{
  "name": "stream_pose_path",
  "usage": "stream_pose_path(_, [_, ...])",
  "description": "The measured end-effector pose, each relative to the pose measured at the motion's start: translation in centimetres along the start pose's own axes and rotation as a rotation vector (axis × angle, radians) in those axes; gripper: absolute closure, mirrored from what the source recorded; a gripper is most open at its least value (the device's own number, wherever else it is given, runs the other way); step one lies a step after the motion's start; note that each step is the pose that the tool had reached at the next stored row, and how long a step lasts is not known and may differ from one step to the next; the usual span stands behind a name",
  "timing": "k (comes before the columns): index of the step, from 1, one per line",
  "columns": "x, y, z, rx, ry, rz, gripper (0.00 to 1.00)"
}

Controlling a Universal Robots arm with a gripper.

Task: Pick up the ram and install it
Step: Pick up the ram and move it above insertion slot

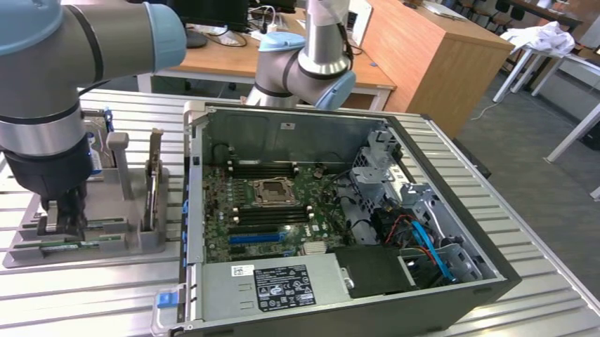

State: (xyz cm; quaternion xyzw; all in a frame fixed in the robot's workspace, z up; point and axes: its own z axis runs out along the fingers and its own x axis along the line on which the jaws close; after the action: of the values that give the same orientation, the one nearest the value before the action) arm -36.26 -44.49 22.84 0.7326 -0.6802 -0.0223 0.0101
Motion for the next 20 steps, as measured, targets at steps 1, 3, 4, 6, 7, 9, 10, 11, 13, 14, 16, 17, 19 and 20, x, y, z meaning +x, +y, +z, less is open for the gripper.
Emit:
stream_pose_path(1, [0.0, 0.04, 0.06, 0.0001, 0.0000, 0.000, 0.70])
stream_pose_path(3, [0.0, 0.10, 0.17, 0.0000, 0.0003, 0.000, 0.70])
stream_pose_path(4, [0.0, 0.12, 0.24, 0.0000, 0.0004, 0.000, 0.70])
stream_pose_path(6, [0.0, 0.13, 0.39, -0.0001, 0.0007, 0.000, 0.70])
stream_pose_path(7, [0.0, 0.14, 0.49, -0.0001, 0.0008, 0.000, 0.70])
stream_pose_path(9, [0.0, 0.18, 0.69, -0.0001, 0.0011, 0.000, 0.70])
stream_pose_path(10, [0.0, 0.22, 0.79, -0.0003, 0.0012, 0.000, 0.70])
stream_pose_path(11, [0.0, 0.25, 0.89, -0.0002, 0.0014, 0.000, 0.70])
stream_pose_path(13, [0.0, 0.31, 1.08, -0.0002, 0.0017, 0.000, 0.70])
stream_pose_path(14, [0.0, 0.34, 1.17, -0.0002, 0.0019, 0.000, 0.70])
stream_pose_path(16, [0.0, 0.46, 1.33, -0.0002, 0.0019, 0.000, 0.70])
stream_pose_path(17, [-0.1, 0.54, 1.41, -0.0001, 0.0019, 0.000, 0.70])
stream_pose_path(19, [-0.2, 0.67, 1.56, -0.0001, 0.0020, 0.000, 0.70])
stream_pose_path(20, [-0.3, 0.72, 1.64, 0.0000, 0.0019, 0.000, 0.70])
